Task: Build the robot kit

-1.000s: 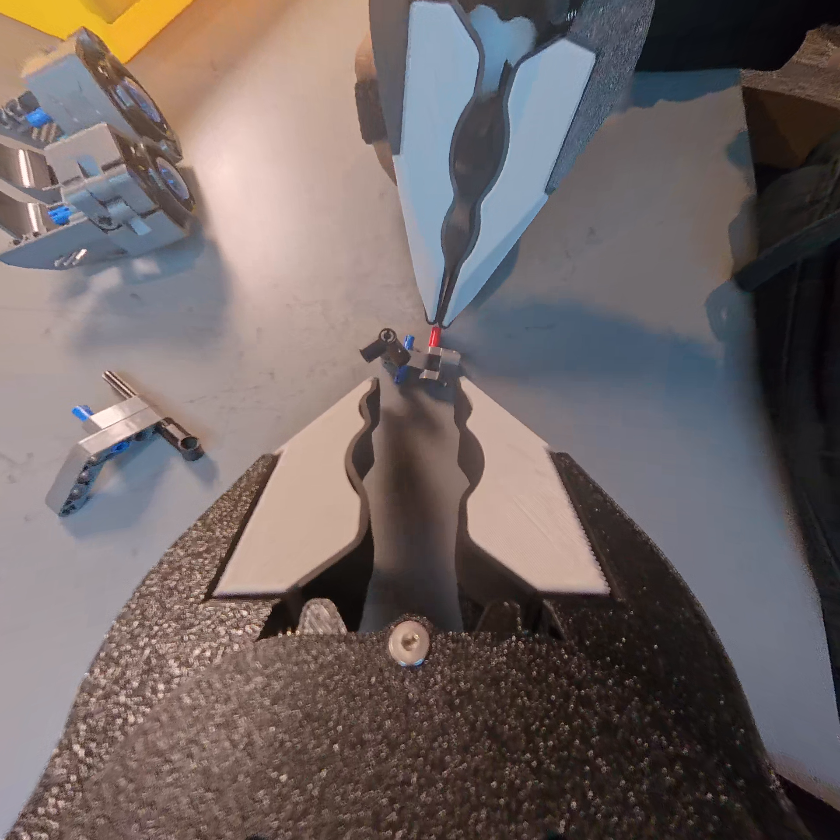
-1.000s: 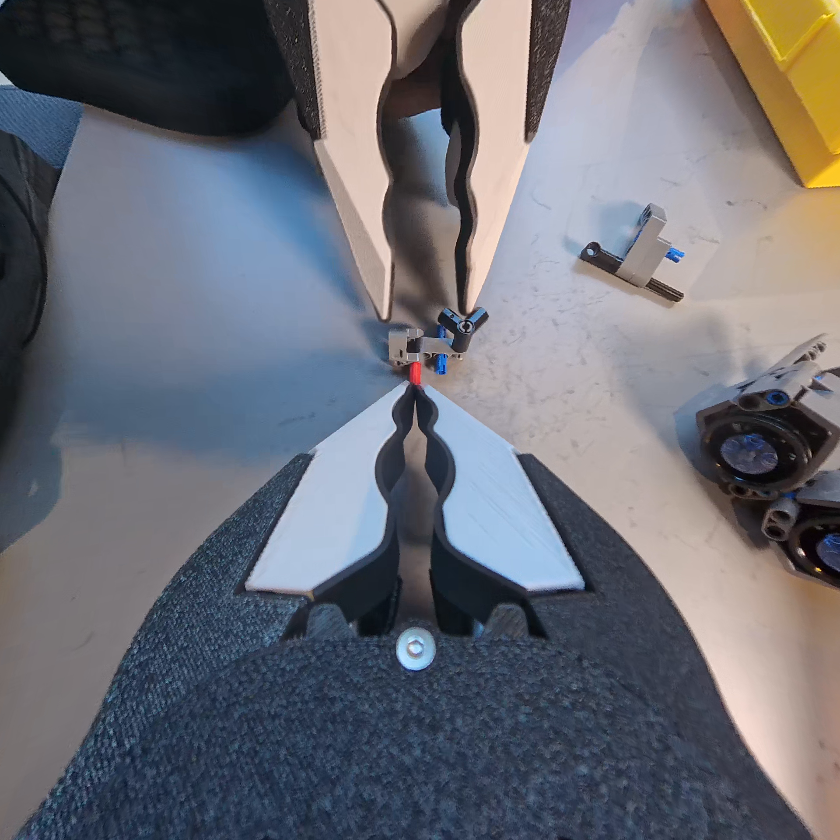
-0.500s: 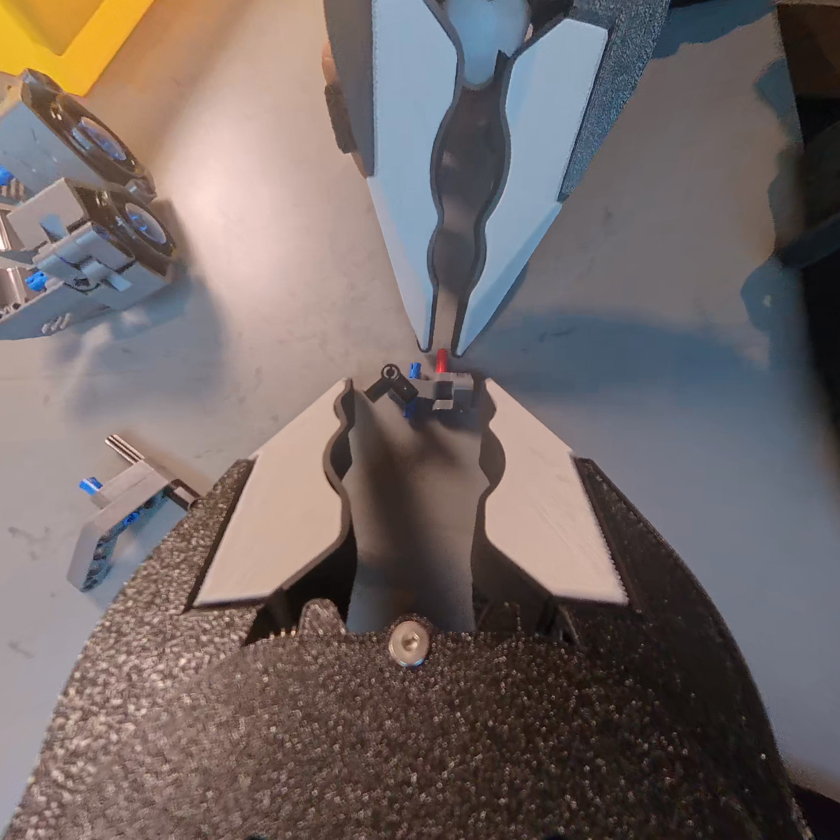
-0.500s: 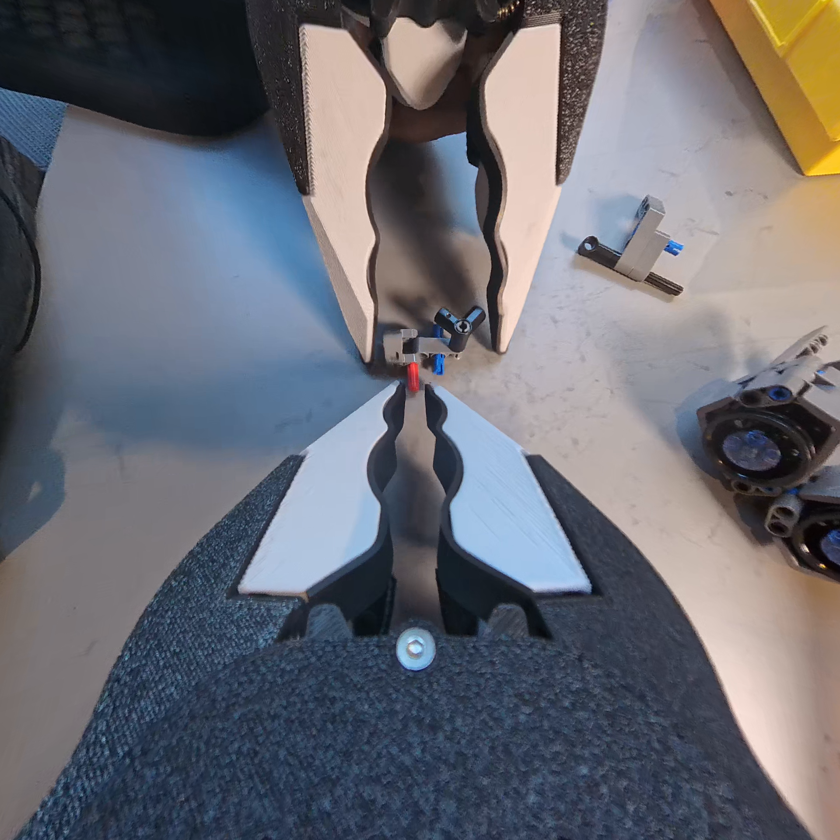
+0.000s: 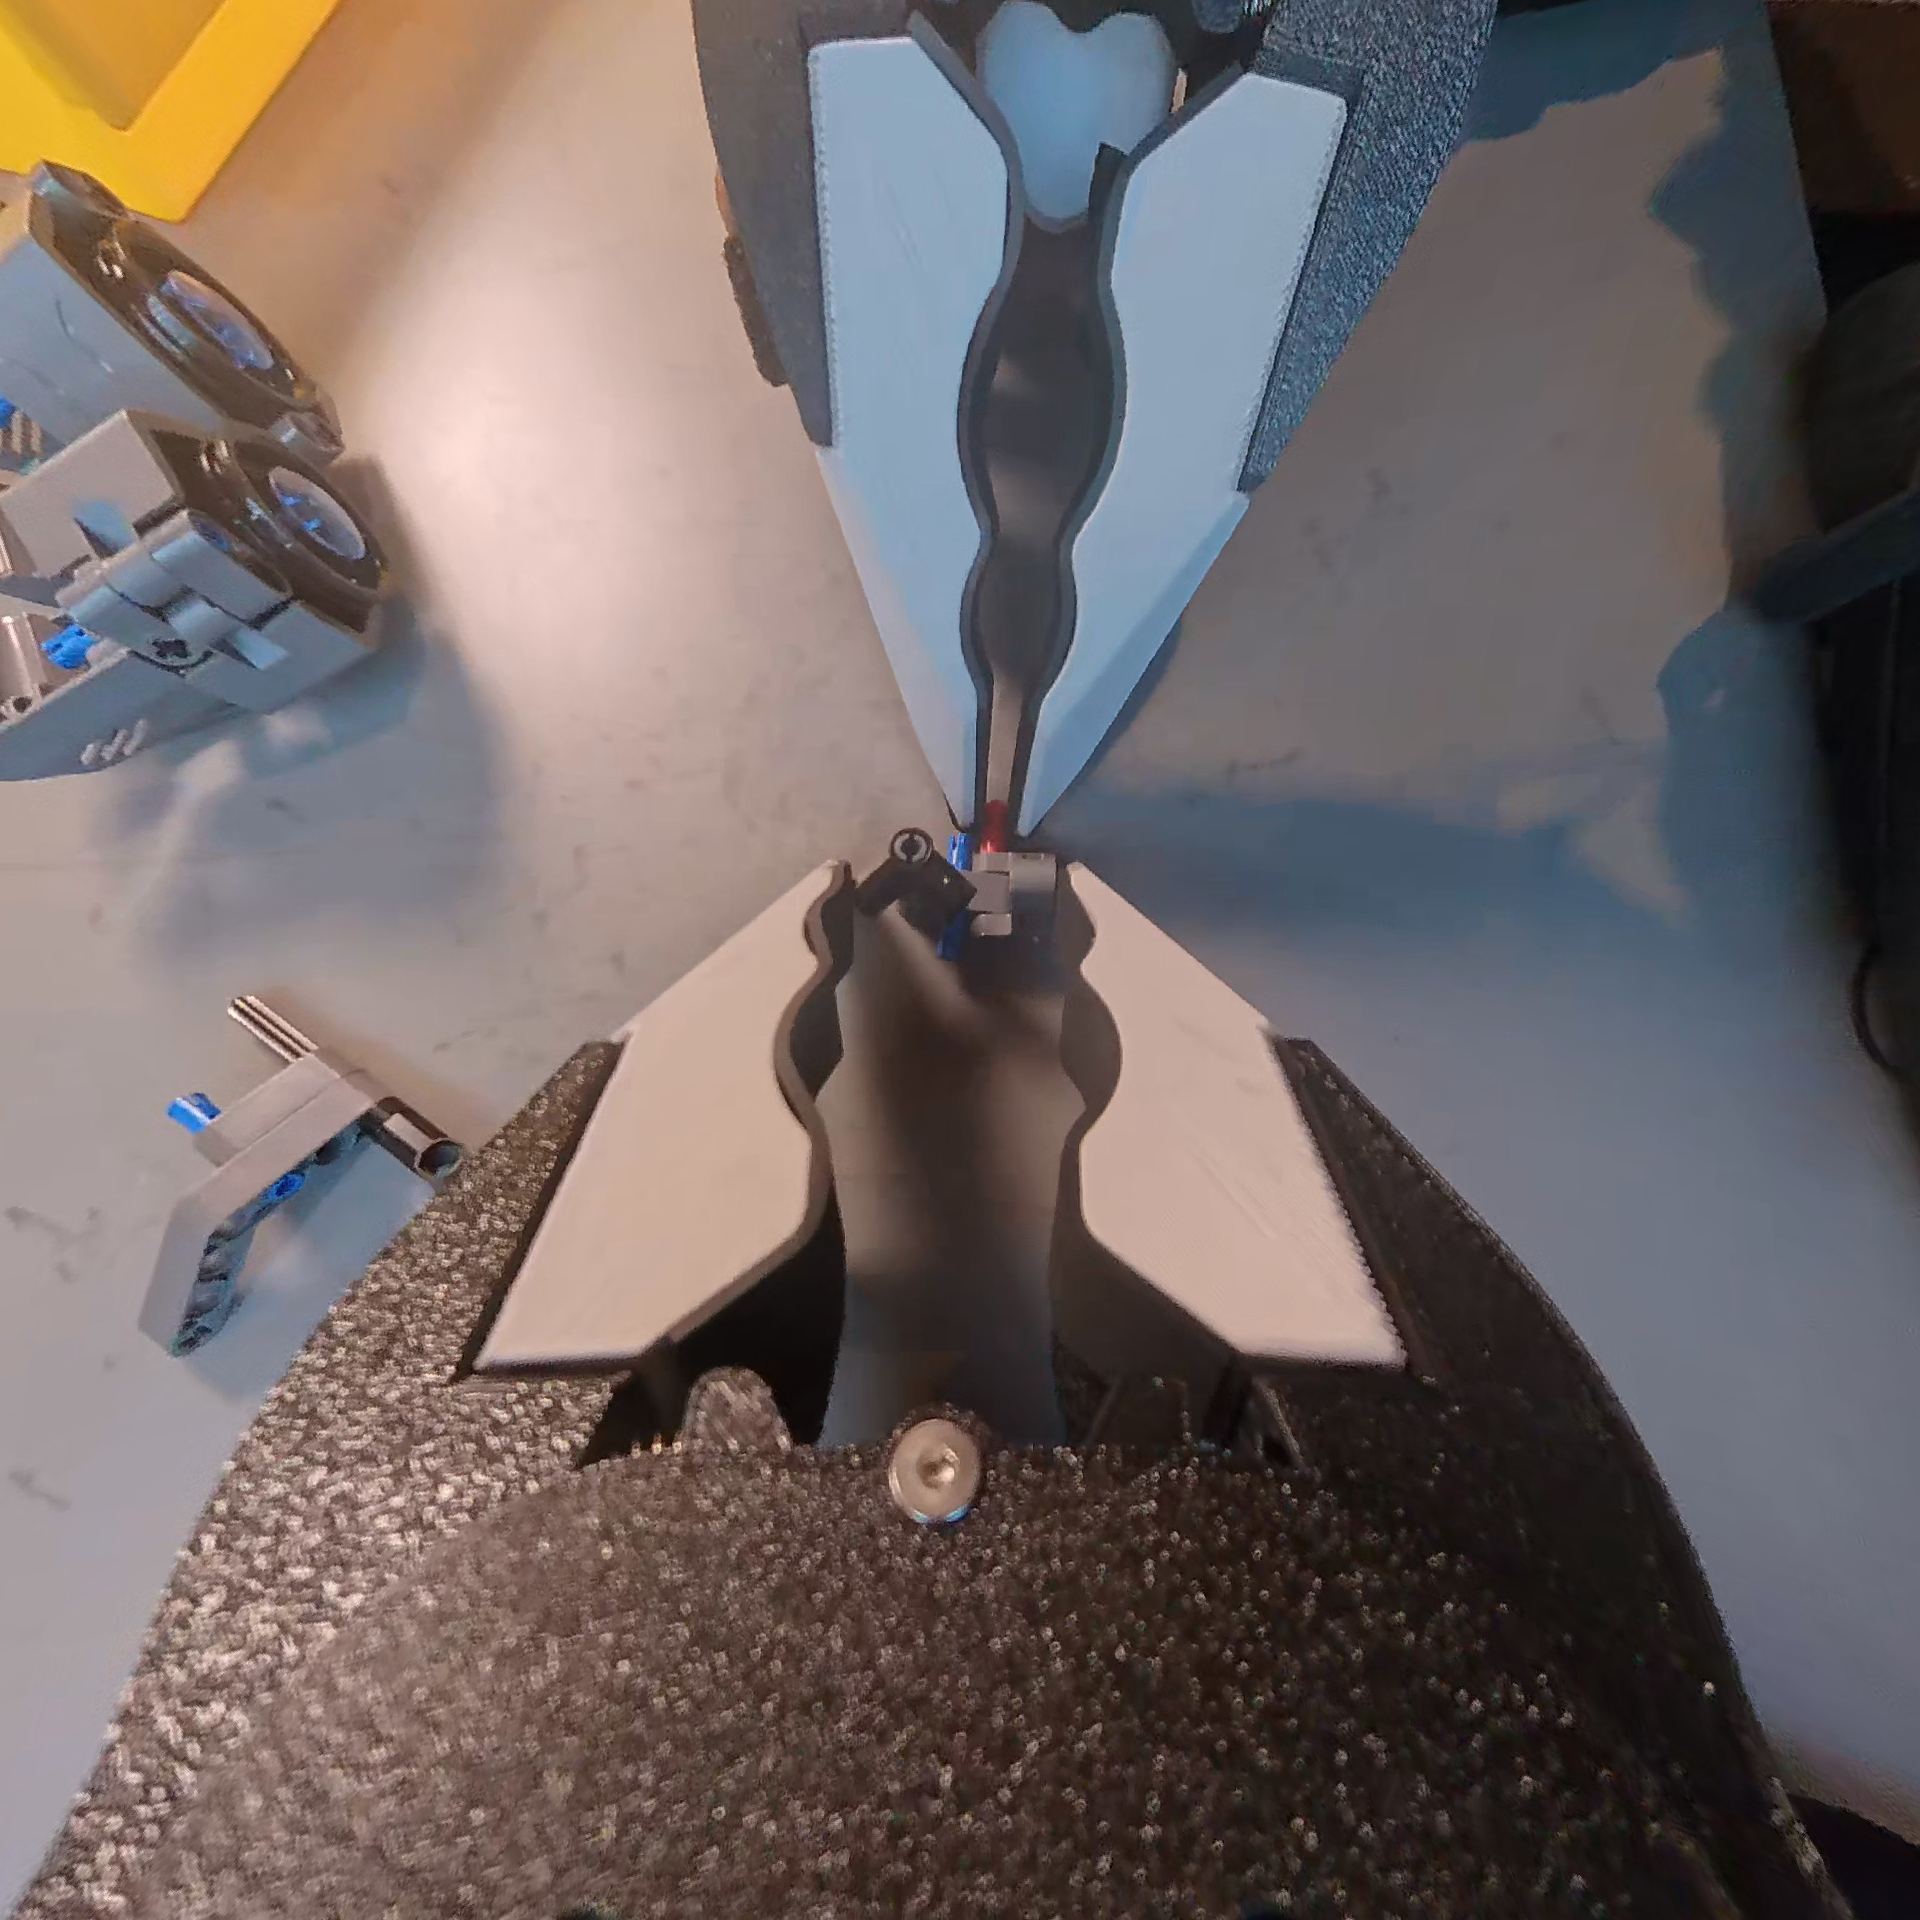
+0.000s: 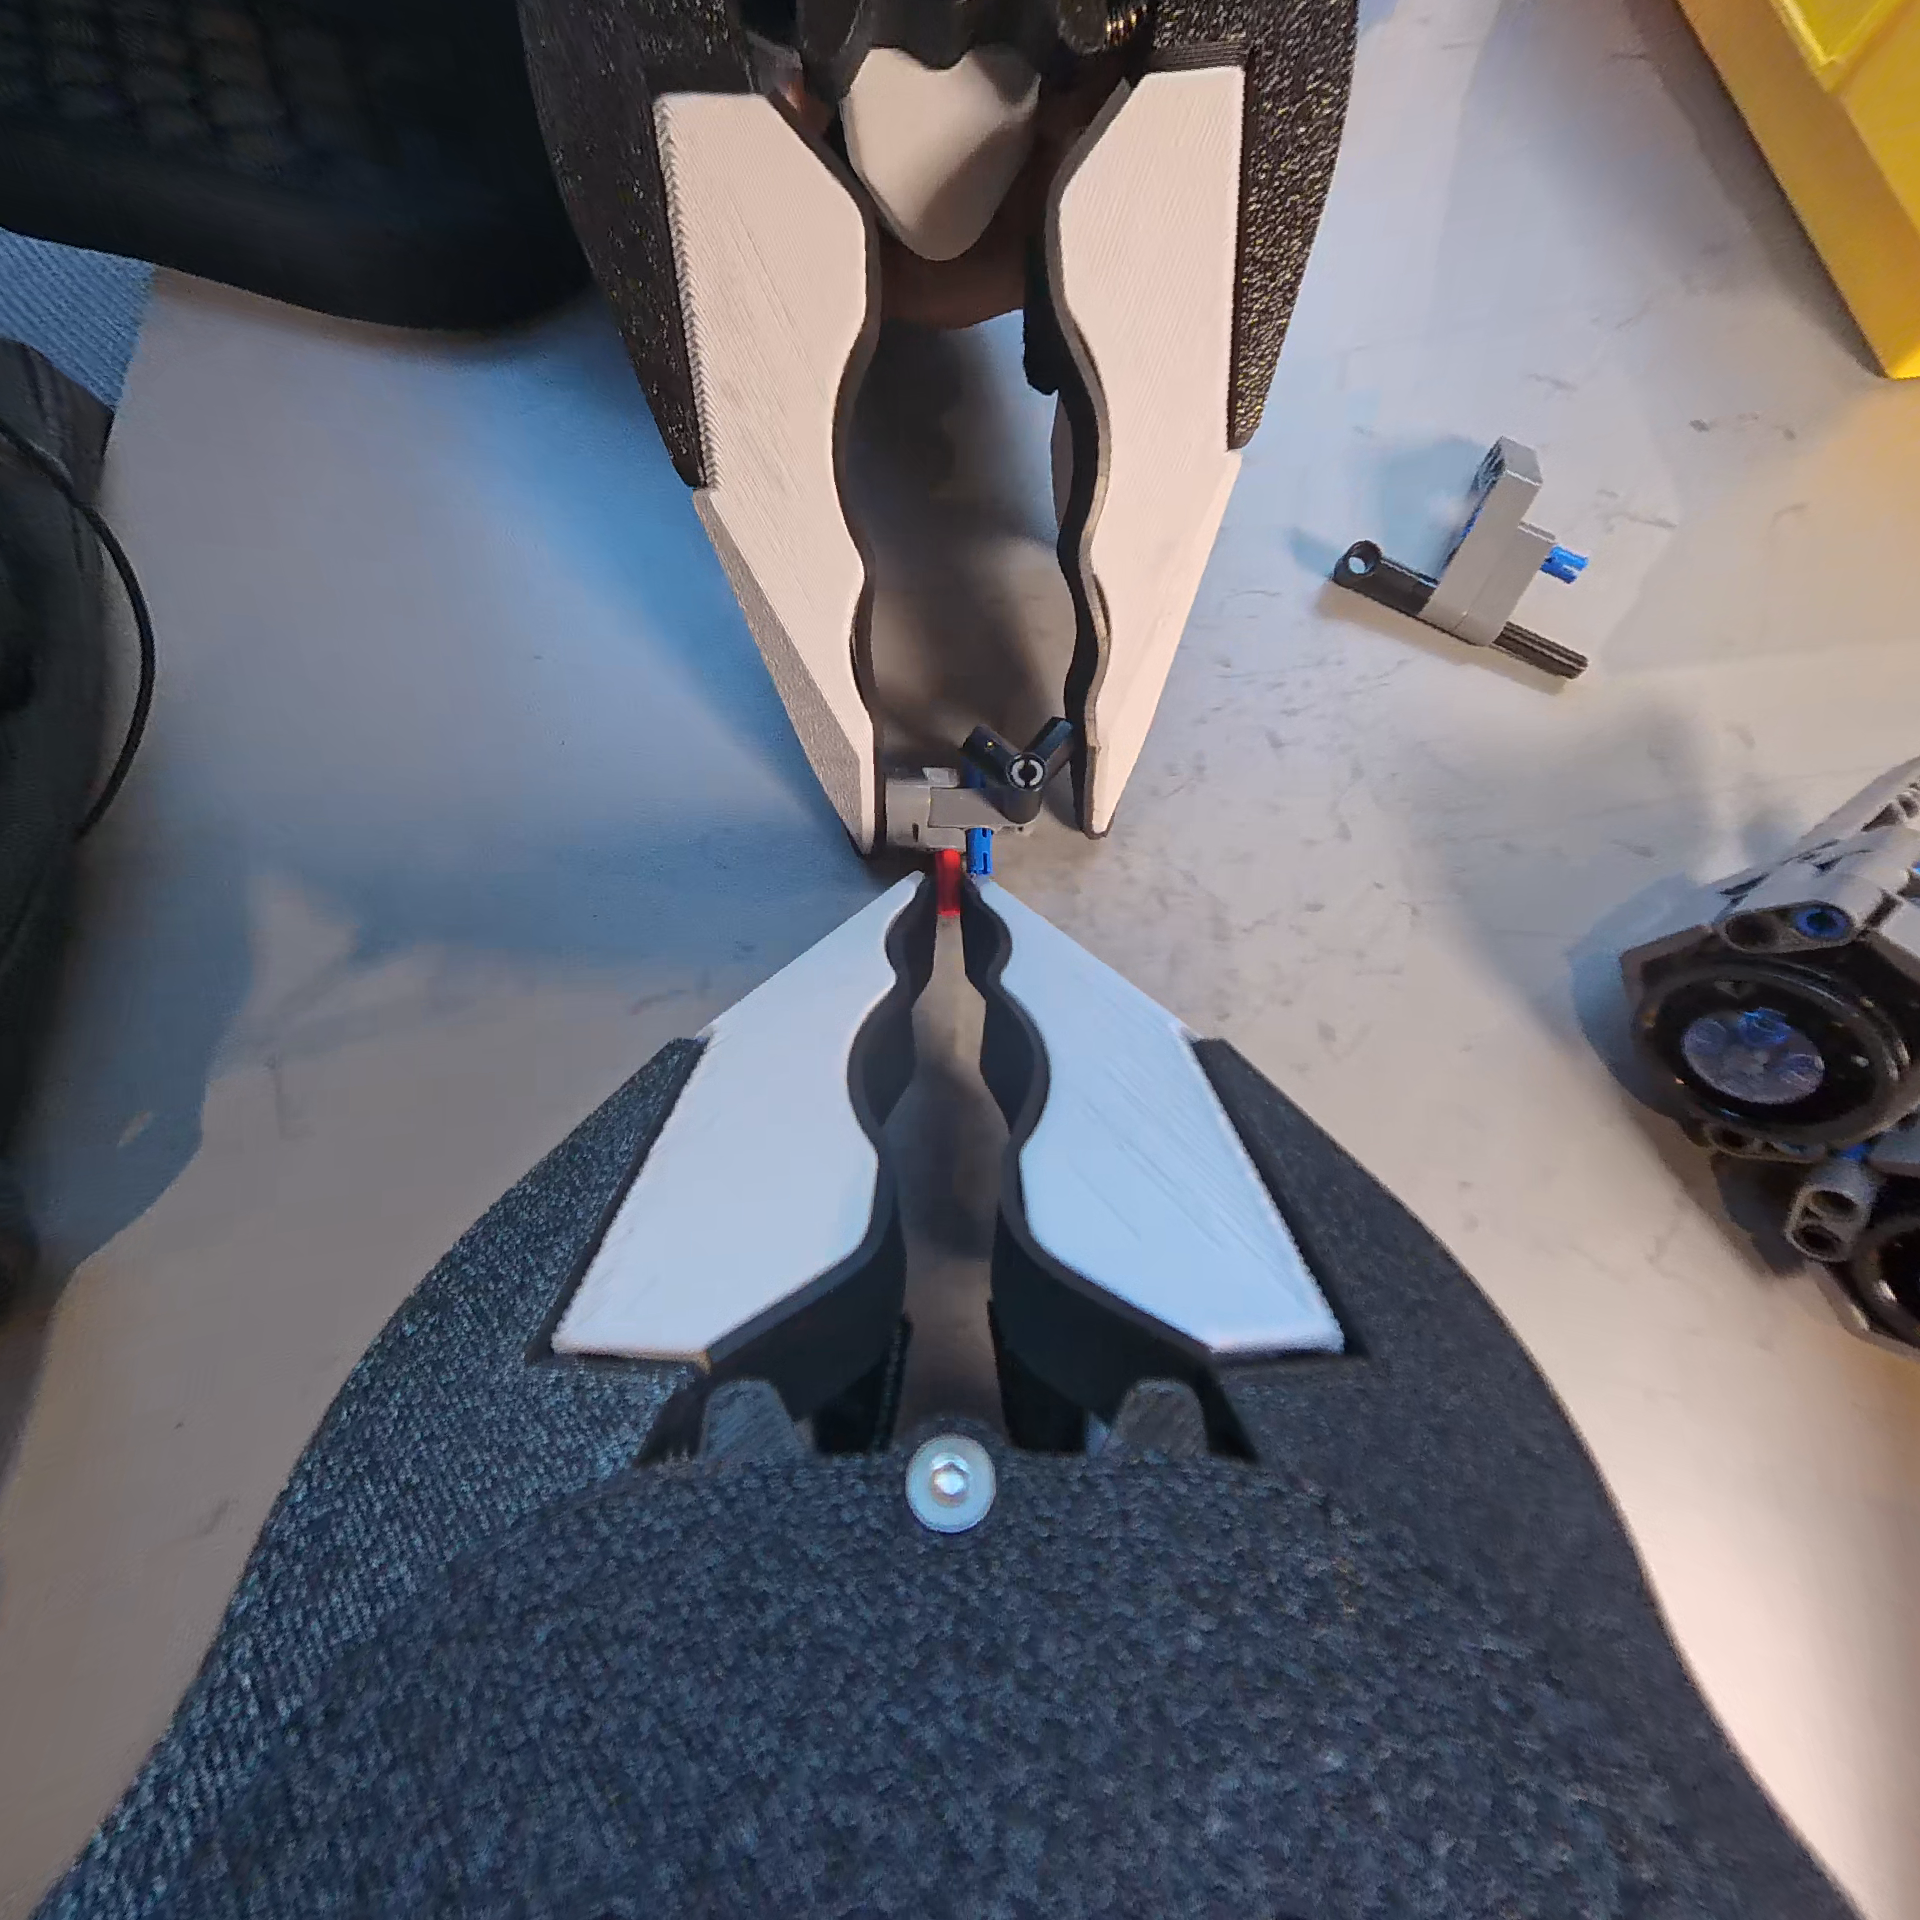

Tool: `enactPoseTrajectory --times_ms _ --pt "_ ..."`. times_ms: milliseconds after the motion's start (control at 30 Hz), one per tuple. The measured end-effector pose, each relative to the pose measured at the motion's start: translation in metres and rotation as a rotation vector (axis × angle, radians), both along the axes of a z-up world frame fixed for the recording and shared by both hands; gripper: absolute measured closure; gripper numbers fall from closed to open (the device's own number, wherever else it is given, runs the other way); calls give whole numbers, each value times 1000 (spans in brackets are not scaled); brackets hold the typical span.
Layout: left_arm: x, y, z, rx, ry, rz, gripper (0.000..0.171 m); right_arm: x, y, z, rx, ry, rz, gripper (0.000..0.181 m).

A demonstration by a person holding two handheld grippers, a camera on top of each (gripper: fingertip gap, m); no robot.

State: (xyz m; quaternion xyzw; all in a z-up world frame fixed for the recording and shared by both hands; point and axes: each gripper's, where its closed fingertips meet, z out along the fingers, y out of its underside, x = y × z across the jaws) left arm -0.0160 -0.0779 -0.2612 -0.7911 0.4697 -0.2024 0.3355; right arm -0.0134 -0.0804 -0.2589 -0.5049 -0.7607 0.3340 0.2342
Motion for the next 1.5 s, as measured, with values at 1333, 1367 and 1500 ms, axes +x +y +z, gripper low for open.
enactPoseTrajectory --times_ms 1333,1367,1500 --pt "5 -36 4 -117 -74 -27 139 18 -13 3 -6 -75 -322 154" --pt "4 -35 4 -113 -74 -22 140 18 -13 2 11 -78 -272 150" --pt "2 -28 2 -61 -43 2 150 17 -6 3 60 -80 -54 147"
